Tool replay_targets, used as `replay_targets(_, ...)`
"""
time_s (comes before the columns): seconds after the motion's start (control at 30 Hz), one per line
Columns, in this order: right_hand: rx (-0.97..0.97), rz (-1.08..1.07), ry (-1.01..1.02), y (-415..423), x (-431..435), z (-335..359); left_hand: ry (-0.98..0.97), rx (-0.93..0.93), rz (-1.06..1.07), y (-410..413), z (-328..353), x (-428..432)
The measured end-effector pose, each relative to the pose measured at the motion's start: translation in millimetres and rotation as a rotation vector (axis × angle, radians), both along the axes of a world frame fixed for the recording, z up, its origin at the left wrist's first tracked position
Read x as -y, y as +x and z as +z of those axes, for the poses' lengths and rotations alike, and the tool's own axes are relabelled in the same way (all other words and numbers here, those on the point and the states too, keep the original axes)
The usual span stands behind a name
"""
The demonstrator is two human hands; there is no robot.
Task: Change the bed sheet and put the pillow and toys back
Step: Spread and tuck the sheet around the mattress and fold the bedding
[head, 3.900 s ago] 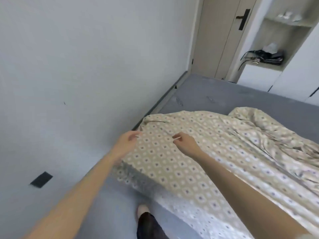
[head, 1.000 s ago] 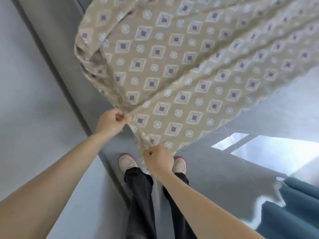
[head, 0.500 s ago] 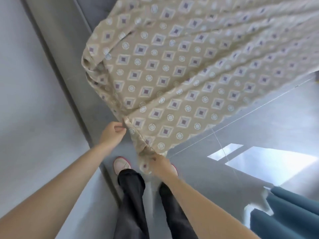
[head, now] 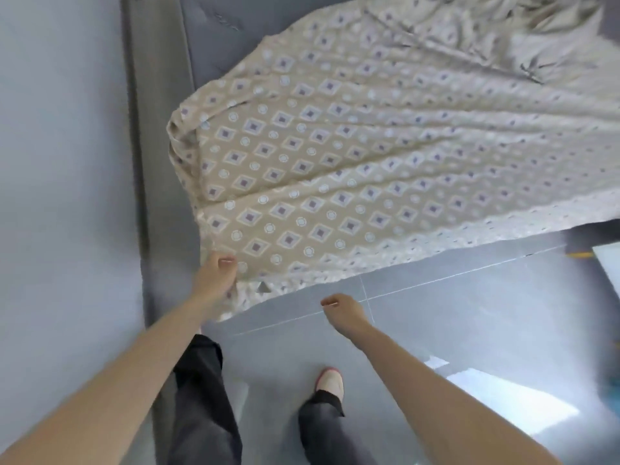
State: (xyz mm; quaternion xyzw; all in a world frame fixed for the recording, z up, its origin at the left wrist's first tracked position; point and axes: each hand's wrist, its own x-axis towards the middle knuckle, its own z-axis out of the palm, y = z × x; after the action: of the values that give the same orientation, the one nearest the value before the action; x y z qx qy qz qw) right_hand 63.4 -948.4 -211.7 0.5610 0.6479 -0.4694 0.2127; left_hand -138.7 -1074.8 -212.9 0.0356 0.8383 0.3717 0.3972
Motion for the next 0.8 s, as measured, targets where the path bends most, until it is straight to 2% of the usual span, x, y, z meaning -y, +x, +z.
replay_targets(0.27, -0.013, -0.081, 0.004, 89, -35, 36, 0.059, 0.219, 0.252, 103, 31, -11)
replay_targets(0.5, -0.021, -0.191, -0.028, 107, -44, 30, 0.06, 0.599, 0.51, 137, 27, -12)
replay_targets(0.8, -0.069, -0.354, -0.176, 81, -44, -38, 0.081, 0.72, 0.718, 146, -48, 5)
